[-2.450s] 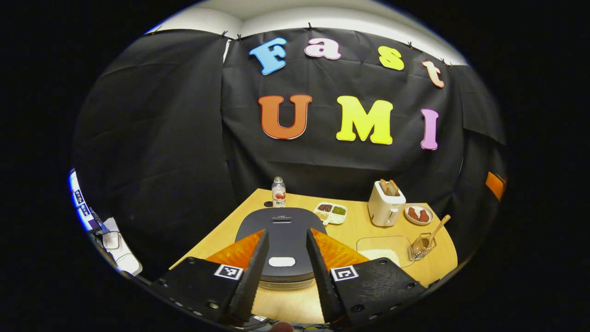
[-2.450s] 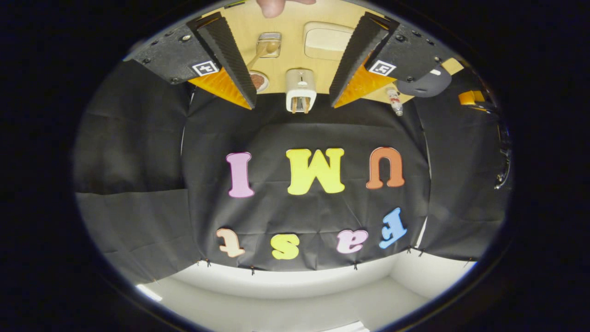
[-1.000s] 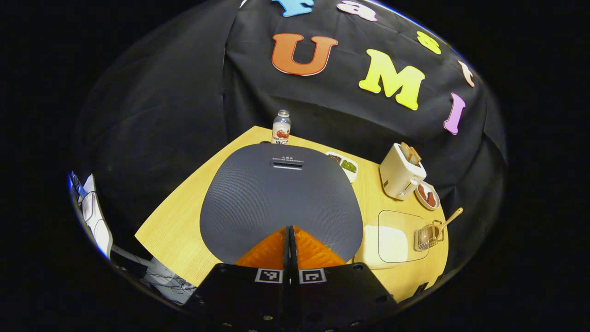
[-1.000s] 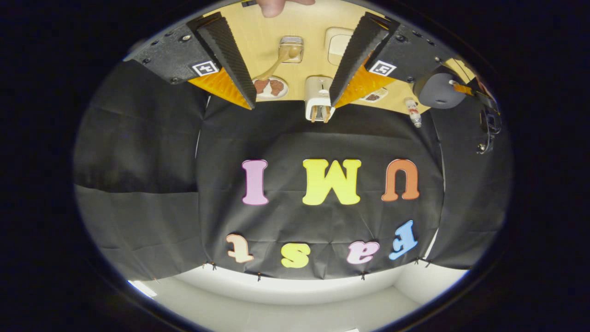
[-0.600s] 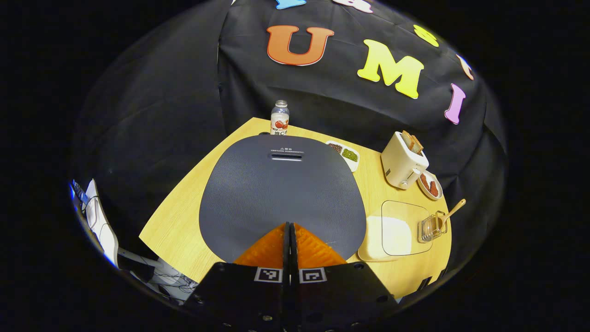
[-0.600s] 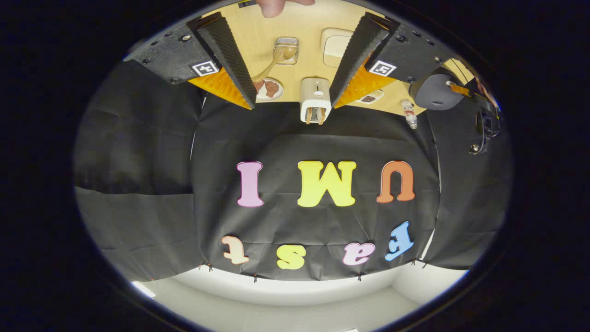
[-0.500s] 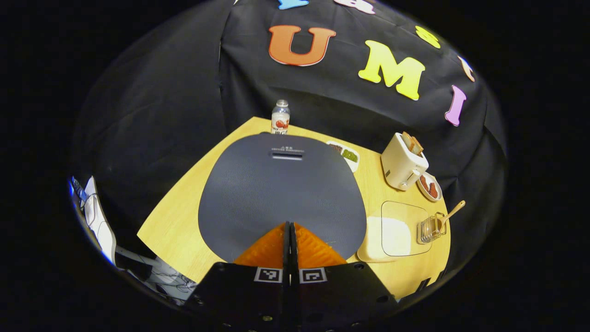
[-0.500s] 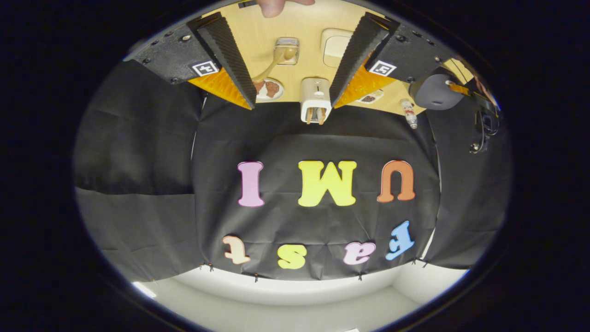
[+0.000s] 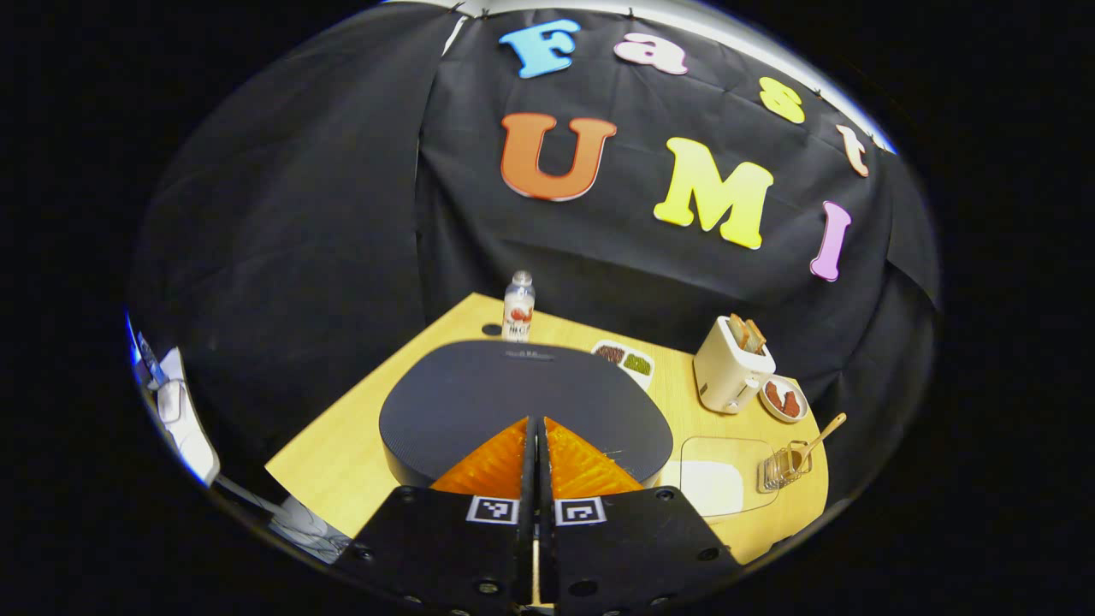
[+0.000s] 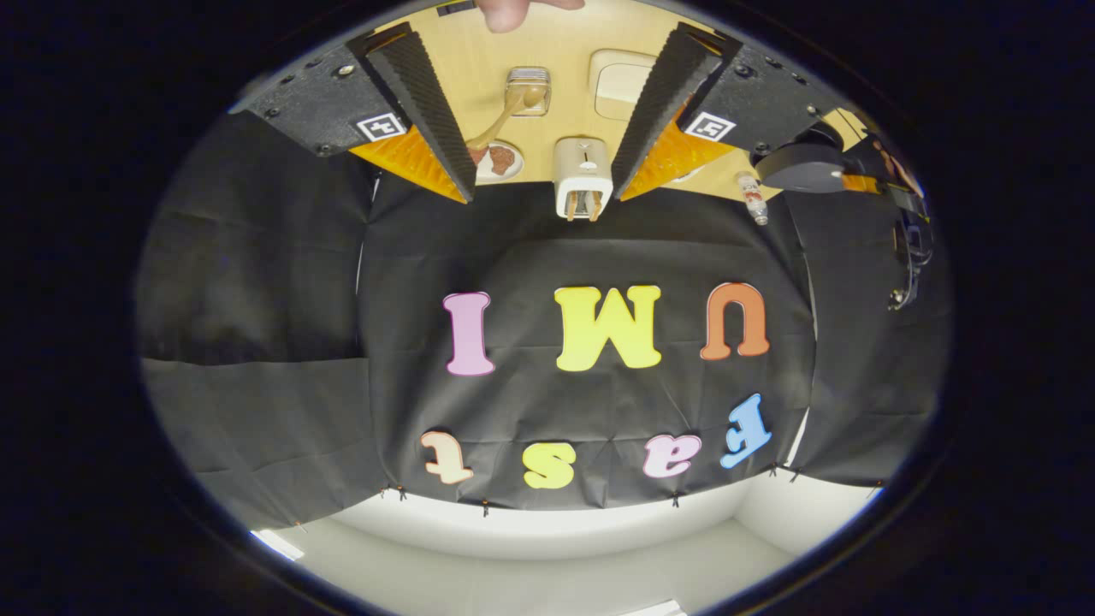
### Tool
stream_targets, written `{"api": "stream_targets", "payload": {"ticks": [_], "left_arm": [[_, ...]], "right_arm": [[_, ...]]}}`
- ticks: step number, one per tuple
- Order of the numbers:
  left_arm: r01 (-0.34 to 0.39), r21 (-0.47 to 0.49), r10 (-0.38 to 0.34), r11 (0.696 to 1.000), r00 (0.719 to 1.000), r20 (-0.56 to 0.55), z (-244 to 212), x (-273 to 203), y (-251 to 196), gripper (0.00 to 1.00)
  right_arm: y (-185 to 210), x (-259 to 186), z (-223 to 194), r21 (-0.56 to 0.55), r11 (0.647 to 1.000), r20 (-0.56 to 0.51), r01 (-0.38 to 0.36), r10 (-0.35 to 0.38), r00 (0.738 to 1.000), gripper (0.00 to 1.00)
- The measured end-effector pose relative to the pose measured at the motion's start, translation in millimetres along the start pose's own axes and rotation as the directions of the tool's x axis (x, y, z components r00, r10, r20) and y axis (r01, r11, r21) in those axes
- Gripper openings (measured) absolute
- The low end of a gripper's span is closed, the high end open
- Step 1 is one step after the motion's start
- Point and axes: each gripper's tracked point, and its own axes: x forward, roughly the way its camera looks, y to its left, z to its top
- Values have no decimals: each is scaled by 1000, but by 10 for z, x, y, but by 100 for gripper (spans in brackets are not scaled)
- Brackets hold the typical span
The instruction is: Close the left gripper, press the button to open the rice cooker; take a wooden spoon from the chopstick holder with the right hand, scoop a spoonful of rice and pour it into the rice cooker, then put the wooden spoon back into the chopstick holder.
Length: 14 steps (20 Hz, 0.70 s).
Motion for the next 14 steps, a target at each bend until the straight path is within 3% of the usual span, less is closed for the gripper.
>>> {"api": "stream_targets", "payload": {"ticks": [1,5,6,7,8,9,13,14], "left_arm": [[-2,26,1,1000,999,38,145,-41,-30,8],[-17,144,-16,989,974,227,830,-185,-193,58],[-11,155,-30,988,966,258,947,-249,-272,76],[-1,154,-43,988,957,285,1051,-299,-351,76],[9,147,-55,989,949,309,1130,-376,-411,66],[25,138,-69,990,942,329,1179,-452,-461,79],[24,113,-68,993,914,399,1297,-697,-481,97],[26,108,-67,994,912,404,1276,-766,-504,97]], "right_arm": [[-9,-11,22,1,1000,6,0,0,1000,100],[-70,-24,70,11,1000,17,5,-5,1000,100],[-83,-22,74,12,1000,16,6,-6,1000,100],[-98,-31,89,13,1000,19,9,-9,1000,100],[-117,-27,109,14,1000,23,12,-12,1000,100],[-142,-31,126,14,1000,26,17,-17,1000,100],[-247,-26,130,21,999,29,39,-39,999,100],[-264,-24,113,22,999,26,42,-43,999,100]]}}
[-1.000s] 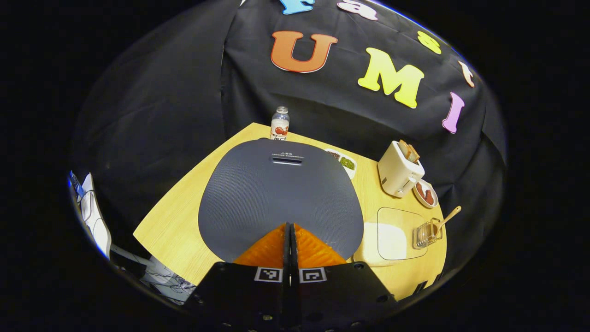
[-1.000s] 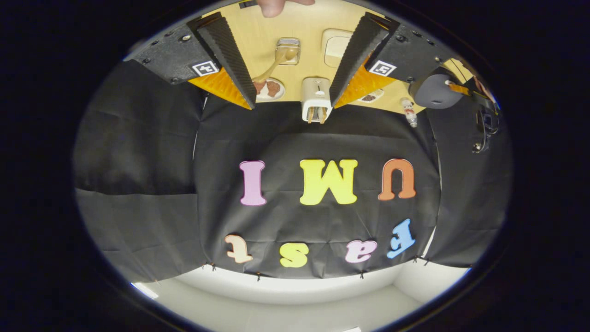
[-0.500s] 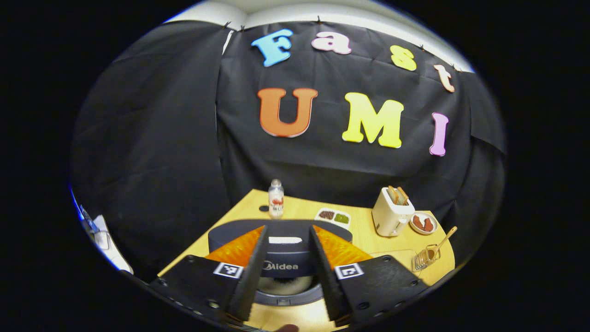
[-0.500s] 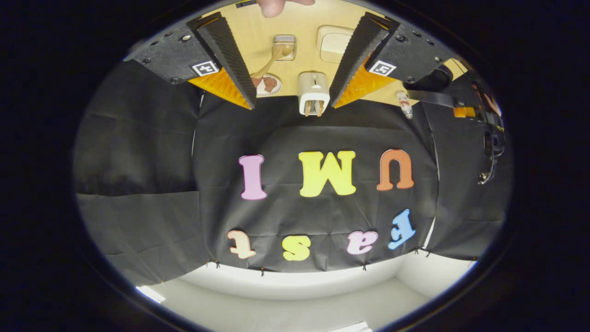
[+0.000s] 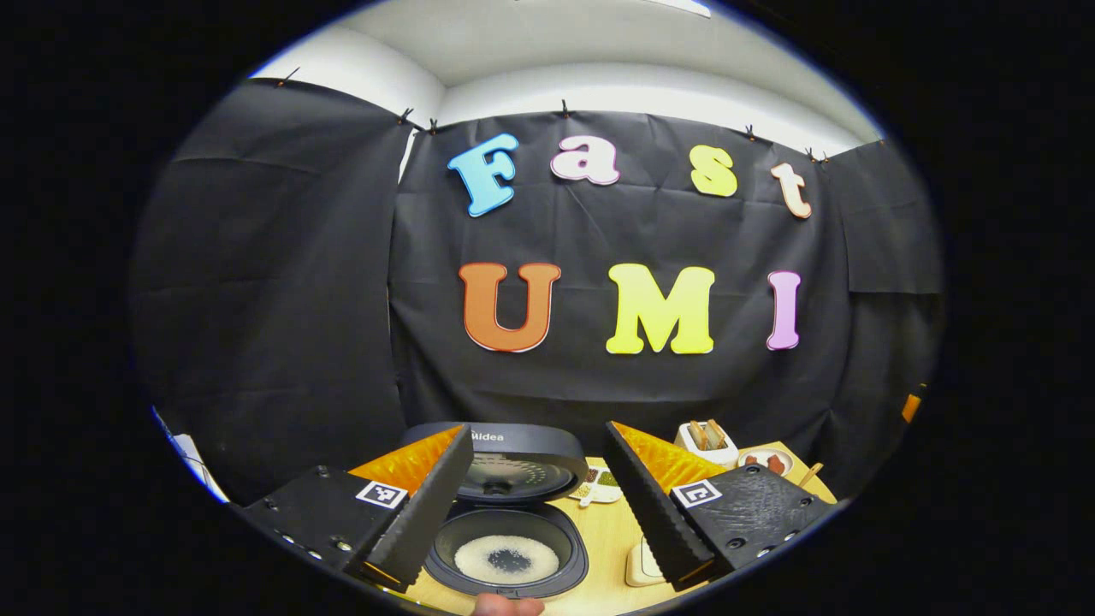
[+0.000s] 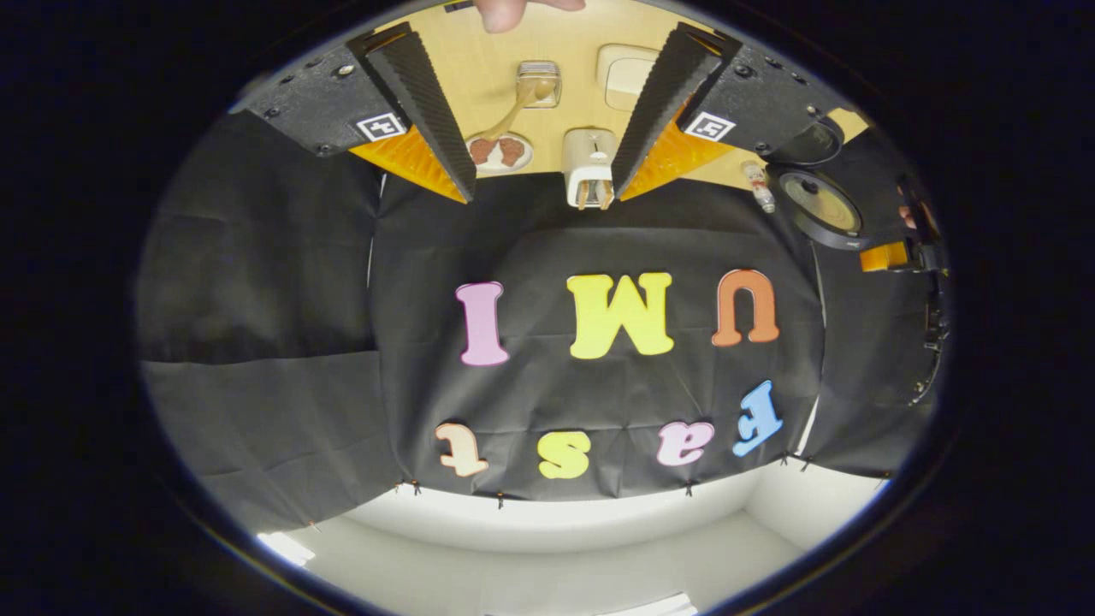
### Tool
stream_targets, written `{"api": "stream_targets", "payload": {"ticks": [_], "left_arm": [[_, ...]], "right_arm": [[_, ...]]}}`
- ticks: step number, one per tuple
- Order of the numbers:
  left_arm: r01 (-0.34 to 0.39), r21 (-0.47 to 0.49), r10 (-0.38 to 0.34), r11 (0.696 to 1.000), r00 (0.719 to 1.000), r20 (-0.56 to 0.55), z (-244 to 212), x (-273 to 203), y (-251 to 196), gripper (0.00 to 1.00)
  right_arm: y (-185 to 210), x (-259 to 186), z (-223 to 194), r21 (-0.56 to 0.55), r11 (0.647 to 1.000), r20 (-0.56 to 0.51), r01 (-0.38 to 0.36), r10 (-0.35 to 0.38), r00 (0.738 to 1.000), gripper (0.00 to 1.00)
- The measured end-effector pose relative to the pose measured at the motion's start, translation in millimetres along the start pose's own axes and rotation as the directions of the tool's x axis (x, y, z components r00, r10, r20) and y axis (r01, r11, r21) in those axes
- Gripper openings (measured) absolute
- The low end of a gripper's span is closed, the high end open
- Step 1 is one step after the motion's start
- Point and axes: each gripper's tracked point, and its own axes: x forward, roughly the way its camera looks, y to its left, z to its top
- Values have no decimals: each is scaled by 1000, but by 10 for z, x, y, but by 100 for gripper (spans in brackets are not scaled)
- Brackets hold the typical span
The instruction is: Close the left gripper, press the button to open the rice cooker; take a wooden spoon from the chopstick holder with the right hand, scoop a spoonful of rice and pour it into the rice cooker, then put the wooden spoon back into the chopstick holder.
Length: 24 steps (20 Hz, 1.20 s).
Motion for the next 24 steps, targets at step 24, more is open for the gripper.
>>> {"api": "stream_targets", "payload": {"ticks": [24], "left_arm": [[1,31,0,1000,999,-35,-306,-495,-958,95]], "right_arm": [[-296,1041,-1393,6,988,-269,-157,152,951,100]]}}
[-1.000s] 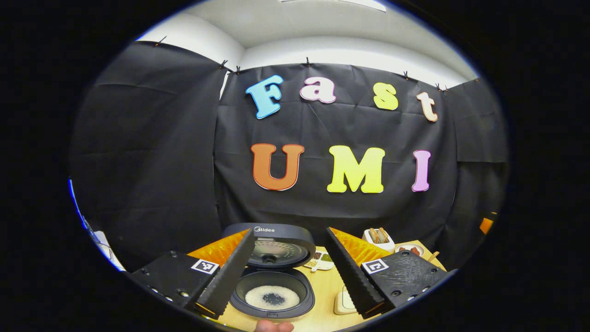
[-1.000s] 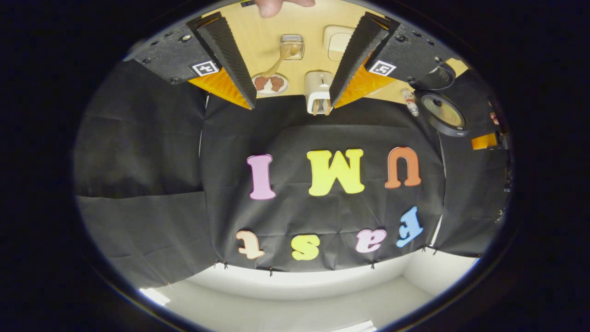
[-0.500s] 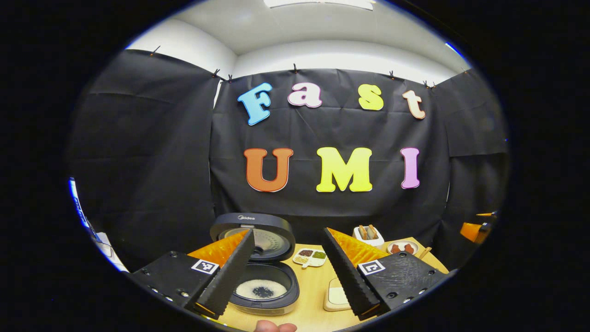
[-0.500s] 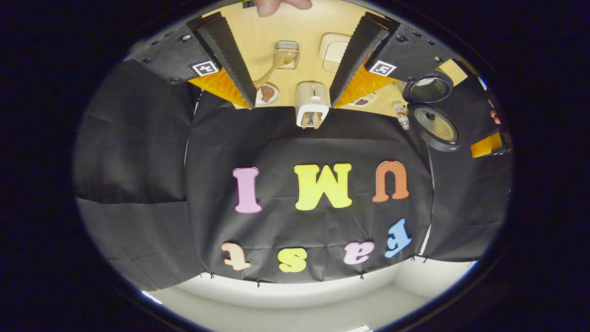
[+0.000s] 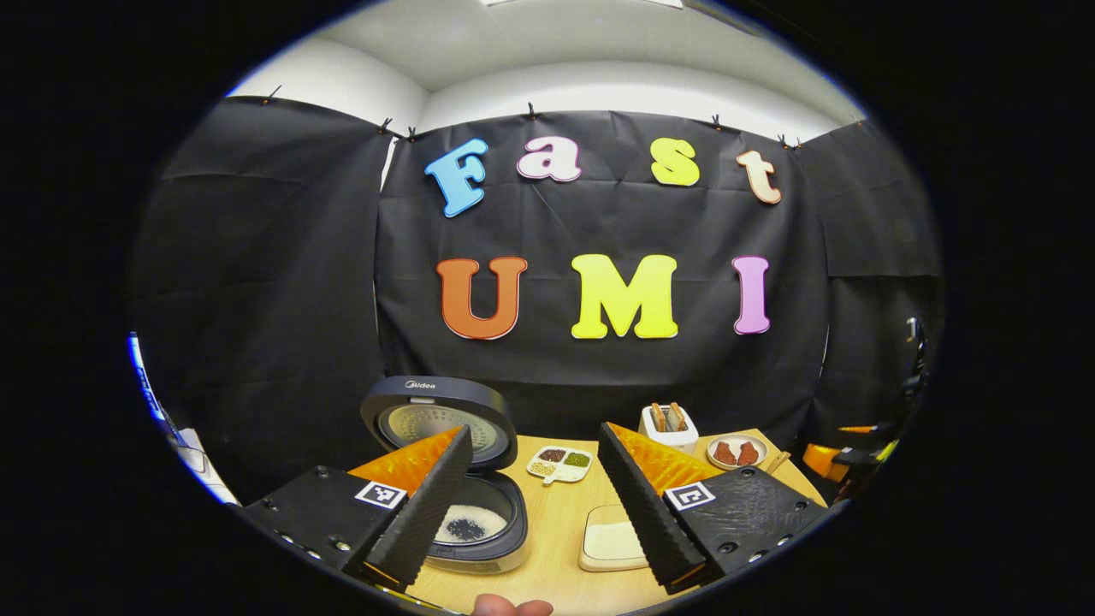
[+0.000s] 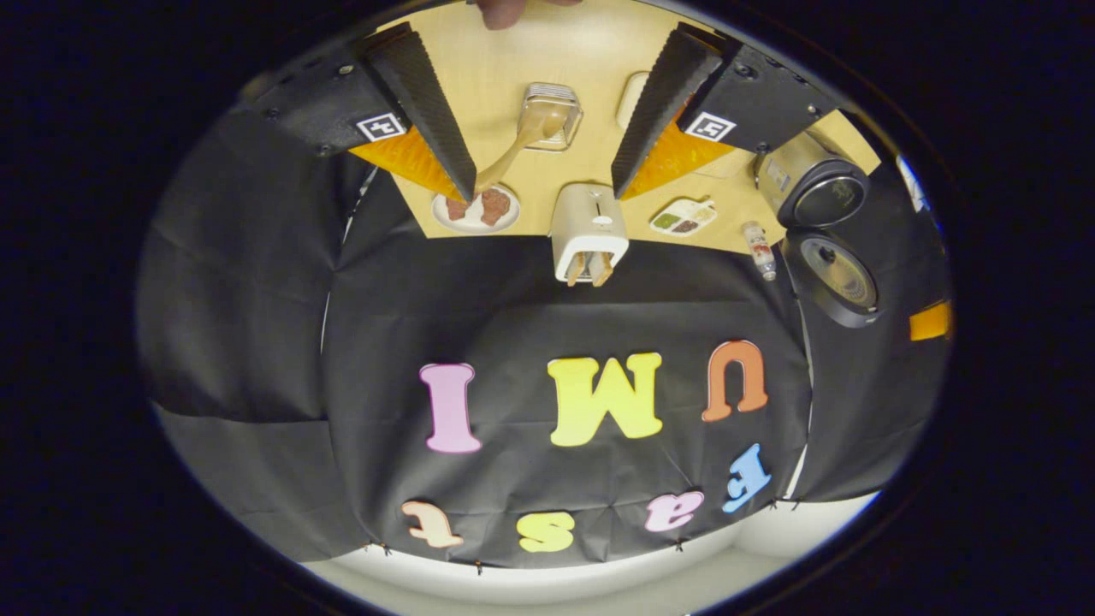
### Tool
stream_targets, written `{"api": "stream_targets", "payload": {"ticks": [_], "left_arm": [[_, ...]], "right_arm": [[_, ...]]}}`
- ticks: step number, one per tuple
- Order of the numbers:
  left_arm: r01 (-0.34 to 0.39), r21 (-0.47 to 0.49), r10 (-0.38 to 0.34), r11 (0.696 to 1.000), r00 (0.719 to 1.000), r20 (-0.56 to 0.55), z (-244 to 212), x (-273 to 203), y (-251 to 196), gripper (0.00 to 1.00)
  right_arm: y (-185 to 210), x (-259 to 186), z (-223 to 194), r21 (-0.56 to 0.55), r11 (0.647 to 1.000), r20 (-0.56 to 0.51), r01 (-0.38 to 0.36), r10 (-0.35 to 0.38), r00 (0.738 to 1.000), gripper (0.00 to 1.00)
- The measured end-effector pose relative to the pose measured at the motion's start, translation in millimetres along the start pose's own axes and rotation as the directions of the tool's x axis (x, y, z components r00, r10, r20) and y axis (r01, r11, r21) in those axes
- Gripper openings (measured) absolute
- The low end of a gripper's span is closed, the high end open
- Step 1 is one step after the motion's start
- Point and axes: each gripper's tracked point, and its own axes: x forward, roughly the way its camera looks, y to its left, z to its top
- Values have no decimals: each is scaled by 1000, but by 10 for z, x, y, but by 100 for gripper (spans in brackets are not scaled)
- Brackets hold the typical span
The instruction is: Close the left gripper, press the button to open the rice cooker; take a wooden spoon from the chopstick holder with the right hand, scoop a spoonful of rice and pour it into the rice cooker, then put the wooden spoon back into the chopstick holder.
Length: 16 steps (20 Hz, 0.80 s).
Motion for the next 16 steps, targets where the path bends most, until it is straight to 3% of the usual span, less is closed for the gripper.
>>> {"api": "stream_targets", "payload": {"ticks": [5,12,14,16], "left_arm": [[-52,-30,51,998,998,-38,-60,192,-117,95],[-122,-4,121,993,988,-96,-202,313,-243,95],[-132,-12,130,991,985,-114,-223,346,-256,95],[-135,-28,131,990,983,-126,-223,381,-261,95]], "right_arm": [[-249,660,-421,86,996,-112,-29,39,993,100],[-397,1428,-928,152,986,-251,-73,110,962,98],[-352,1541,-988,173,980,-267,-96,141,953,93],[-317,1550,-1038,211,972,-285,-102,161,945,82]]}}
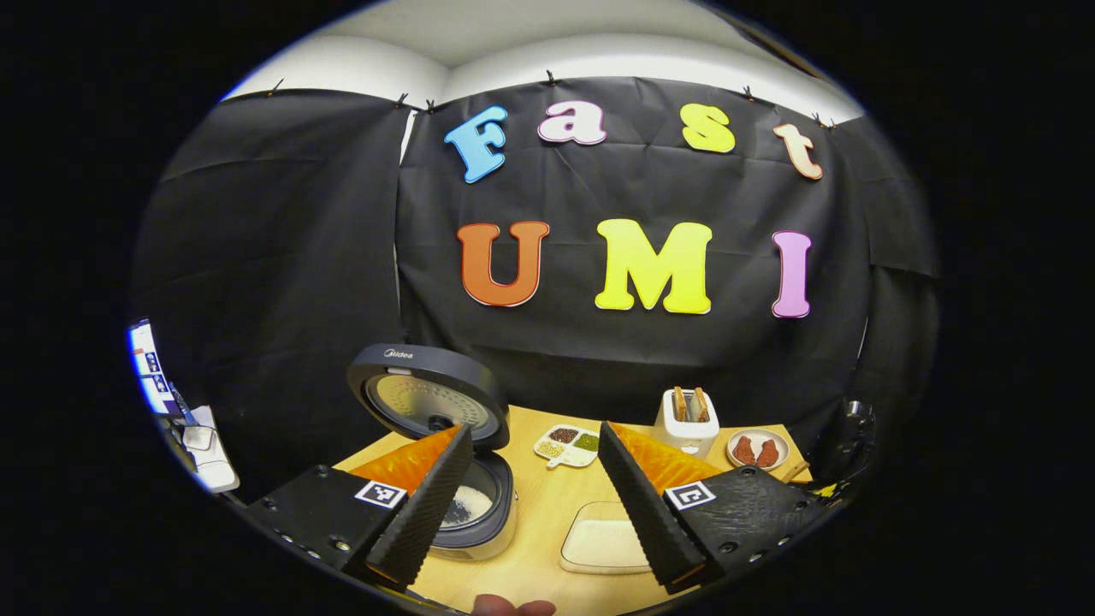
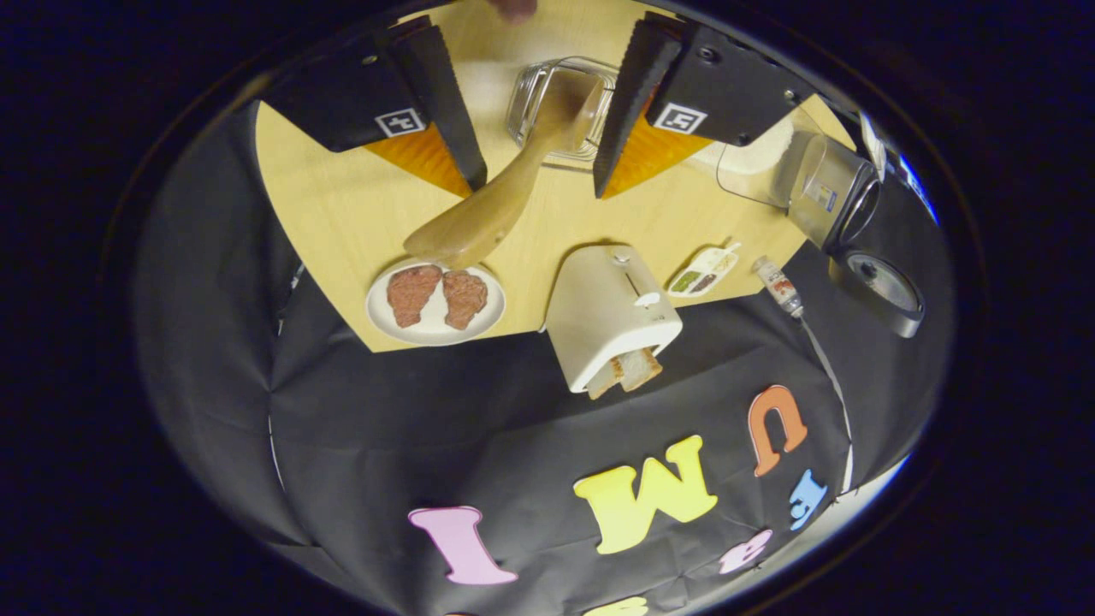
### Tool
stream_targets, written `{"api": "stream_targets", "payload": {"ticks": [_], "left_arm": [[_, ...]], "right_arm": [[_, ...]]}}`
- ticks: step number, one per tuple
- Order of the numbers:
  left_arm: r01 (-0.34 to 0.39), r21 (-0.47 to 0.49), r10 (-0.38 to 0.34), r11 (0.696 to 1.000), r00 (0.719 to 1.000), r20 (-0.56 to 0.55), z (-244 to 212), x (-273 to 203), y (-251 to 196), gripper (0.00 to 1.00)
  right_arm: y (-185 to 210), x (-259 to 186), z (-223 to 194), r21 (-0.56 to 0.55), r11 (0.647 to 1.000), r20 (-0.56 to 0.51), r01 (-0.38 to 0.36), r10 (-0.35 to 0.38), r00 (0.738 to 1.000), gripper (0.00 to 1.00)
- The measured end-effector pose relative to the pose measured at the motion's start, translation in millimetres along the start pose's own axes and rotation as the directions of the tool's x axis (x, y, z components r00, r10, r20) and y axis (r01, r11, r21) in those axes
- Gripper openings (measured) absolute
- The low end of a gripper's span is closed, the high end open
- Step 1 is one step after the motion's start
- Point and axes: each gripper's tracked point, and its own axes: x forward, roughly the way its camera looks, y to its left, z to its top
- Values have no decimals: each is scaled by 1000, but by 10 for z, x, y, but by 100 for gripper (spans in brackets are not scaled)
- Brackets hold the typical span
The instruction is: Close the left gripper, press the button to open the rice cooker; take a wooden spoon from the chopstick holder with the right hand, scoop a spoonful of rice and pour it into the rice cooker, then put the wooden spoon back into the chopstick holder.
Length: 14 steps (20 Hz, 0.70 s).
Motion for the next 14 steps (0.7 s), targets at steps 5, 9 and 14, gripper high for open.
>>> {"api": "stream_targets", "payload": {"ticks": [5,9,14], "left_arm": [[-36,-9,37,999,999,7,15,15,117,95],[-68,-12,68,998,998,17,32,-11,233,95],[-75,-30,76,997,997,28,102,-30,285,95]], "right_arm": [[17,43,-15,19,1000,-29,-21,22,999,49],[81,-2,22,34,998,-43,-48,49,998,23],[140,-164,222,36,998,4,-47,47,999,10]]}}
